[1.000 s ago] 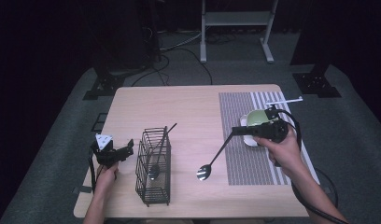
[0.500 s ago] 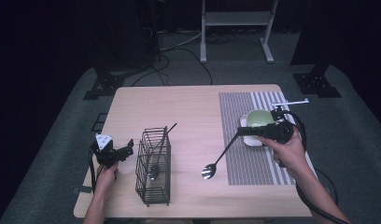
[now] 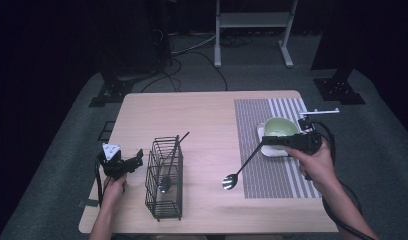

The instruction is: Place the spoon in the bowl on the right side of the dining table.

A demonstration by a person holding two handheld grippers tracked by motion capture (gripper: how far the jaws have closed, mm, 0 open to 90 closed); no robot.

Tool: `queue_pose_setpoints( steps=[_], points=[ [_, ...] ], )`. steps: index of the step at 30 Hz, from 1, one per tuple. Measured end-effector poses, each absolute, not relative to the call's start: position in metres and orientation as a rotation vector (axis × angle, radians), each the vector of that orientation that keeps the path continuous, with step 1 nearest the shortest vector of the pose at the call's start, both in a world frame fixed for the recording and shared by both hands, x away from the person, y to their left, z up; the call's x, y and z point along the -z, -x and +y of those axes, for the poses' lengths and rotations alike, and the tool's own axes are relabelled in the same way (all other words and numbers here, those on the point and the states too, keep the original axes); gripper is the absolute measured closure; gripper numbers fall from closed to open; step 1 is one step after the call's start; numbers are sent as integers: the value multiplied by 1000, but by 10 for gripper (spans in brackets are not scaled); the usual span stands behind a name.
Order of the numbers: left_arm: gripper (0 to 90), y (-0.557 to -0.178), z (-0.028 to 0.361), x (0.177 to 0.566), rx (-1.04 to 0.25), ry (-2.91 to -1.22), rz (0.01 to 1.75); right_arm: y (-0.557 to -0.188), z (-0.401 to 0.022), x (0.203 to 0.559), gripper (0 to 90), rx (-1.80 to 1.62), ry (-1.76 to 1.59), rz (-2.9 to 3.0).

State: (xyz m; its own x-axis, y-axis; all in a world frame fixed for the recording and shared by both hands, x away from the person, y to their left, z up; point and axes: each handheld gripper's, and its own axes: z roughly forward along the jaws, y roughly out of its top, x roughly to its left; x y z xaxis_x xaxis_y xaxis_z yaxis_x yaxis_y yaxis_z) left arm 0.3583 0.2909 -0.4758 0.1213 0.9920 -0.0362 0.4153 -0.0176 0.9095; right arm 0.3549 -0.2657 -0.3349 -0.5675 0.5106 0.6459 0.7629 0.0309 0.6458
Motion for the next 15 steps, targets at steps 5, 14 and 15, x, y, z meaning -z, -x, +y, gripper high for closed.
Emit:
queue_pose_setpoints(
  steps=[5, 14, 15],
  points=[
    [3, -358, 290, 476, -872, -1567, 1417, -355, -273, 337, 886, 1562, 1341, -2061],
    [3, -358, 290, 476, -872, -1567, 1417, -356, -285, 341, 886, 1568, 1384, -2046],
    [3, -358, 291, 476, -872, -1567, 1418, -356, -286, 341, 885, 1568, 1388, -2044]
  ],
)
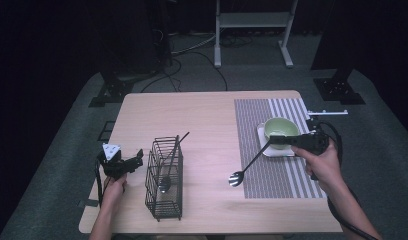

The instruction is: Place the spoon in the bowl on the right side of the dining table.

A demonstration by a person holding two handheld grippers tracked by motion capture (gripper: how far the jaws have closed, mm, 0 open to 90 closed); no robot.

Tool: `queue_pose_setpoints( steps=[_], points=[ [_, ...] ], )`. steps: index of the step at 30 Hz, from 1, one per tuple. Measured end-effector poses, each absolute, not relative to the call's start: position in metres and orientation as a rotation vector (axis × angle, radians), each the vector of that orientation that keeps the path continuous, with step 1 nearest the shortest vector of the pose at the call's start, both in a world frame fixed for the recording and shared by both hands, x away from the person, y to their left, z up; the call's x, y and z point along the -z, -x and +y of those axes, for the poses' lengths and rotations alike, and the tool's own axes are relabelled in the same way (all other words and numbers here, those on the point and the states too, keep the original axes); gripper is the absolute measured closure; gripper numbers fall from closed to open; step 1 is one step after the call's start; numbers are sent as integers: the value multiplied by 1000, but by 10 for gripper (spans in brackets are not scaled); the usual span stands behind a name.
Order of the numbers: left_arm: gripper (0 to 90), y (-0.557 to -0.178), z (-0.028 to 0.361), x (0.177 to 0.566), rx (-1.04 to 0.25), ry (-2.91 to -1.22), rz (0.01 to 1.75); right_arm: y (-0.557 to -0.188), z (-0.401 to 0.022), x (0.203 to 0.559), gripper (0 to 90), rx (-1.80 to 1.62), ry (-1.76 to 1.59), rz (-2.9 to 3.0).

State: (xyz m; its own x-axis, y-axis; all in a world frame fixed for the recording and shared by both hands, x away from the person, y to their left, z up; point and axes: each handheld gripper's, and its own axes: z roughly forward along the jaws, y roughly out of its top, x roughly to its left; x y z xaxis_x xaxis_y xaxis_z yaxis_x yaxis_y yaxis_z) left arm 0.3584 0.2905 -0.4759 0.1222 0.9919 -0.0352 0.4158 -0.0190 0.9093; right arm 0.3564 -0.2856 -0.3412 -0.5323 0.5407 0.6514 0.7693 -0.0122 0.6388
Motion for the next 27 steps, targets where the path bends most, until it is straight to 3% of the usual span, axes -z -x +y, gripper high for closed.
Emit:
queue_pose_setpoints(
  steps=[27],
  points=[
    [3, -358, 291, 476, -872, -1570, 1416, -361, -324, 350, 885, 1596, 1537, -1982]
  ],
)
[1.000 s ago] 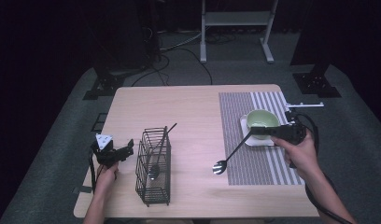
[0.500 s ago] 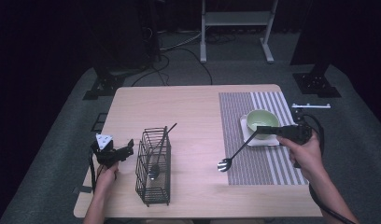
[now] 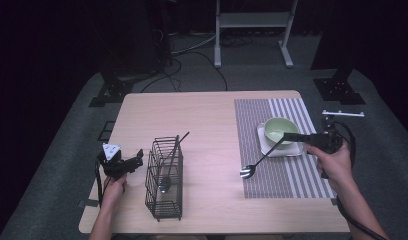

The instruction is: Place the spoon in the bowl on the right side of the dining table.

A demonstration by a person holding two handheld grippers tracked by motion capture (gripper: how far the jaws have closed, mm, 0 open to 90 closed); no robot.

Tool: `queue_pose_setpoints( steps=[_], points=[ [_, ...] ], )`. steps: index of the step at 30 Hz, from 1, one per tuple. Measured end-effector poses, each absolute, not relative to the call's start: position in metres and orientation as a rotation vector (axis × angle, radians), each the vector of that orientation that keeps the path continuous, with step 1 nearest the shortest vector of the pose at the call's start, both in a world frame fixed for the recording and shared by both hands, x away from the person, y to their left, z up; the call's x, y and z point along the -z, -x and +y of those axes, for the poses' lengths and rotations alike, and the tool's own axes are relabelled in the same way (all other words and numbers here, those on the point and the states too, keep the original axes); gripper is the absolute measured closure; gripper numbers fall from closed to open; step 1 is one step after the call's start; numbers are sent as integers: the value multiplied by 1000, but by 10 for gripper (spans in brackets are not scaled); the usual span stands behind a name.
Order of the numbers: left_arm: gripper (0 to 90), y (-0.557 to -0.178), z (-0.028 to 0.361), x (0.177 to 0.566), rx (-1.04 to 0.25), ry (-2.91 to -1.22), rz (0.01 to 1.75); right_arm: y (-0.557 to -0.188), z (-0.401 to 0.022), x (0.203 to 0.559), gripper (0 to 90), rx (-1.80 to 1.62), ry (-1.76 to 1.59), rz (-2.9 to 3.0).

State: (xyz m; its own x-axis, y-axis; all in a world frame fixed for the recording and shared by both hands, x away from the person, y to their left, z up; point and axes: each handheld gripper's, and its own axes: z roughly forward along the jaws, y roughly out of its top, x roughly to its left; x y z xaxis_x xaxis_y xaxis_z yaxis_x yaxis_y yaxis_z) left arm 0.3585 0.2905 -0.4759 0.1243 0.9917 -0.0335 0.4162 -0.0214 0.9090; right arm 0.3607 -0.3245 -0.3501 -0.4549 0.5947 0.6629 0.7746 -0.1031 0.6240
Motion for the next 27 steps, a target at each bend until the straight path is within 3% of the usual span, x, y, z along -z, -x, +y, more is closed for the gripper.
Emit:
queue_pose_setpoints(
  steps=[27],
  points=[
    [3, -359, 290, 476, -874, -1567, 1418, -371, -355, 359, 883, 1616, 1699, -1905]
  ],
)
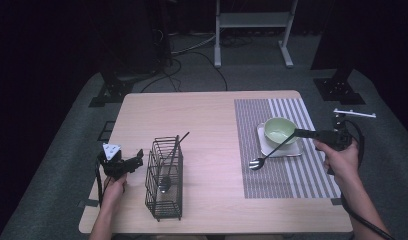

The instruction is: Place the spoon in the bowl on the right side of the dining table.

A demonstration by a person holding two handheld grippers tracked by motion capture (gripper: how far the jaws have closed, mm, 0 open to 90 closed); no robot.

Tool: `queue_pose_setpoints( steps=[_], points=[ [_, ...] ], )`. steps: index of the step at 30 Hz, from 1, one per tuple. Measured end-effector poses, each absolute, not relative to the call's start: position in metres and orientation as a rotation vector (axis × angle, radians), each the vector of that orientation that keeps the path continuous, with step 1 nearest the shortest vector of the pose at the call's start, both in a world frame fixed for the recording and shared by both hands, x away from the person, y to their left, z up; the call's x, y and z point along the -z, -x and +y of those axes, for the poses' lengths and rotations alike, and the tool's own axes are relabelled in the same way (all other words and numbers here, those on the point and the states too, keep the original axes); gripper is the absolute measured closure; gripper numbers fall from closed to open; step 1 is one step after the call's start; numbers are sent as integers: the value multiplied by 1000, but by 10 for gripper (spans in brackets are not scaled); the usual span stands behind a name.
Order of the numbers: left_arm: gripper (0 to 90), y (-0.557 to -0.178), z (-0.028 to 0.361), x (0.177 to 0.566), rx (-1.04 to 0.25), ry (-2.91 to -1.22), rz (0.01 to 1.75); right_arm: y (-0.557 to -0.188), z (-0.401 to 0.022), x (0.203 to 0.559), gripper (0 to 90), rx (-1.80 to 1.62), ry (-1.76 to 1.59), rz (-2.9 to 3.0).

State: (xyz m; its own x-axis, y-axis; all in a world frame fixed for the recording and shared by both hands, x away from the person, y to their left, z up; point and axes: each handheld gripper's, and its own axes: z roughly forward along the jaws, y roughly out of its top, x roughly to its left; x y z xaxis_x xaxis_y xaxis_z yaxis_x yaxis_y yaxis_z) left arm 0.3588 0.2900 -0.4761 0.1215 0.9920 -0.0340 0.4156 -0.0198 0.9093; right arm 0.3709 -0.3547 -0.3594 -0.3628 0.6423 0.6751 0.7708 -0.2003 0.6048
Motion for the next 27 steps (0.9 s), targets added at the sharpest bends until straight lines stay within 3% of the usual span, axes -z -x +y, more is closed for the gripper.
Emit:
queue_pose_setpoints(
  steps=[27],
  points=[
    [4, -359, 291, 476, -869, -1570, 1417, -381, -371, 354, 883, 1667, 1796, -1837]
  ],
)
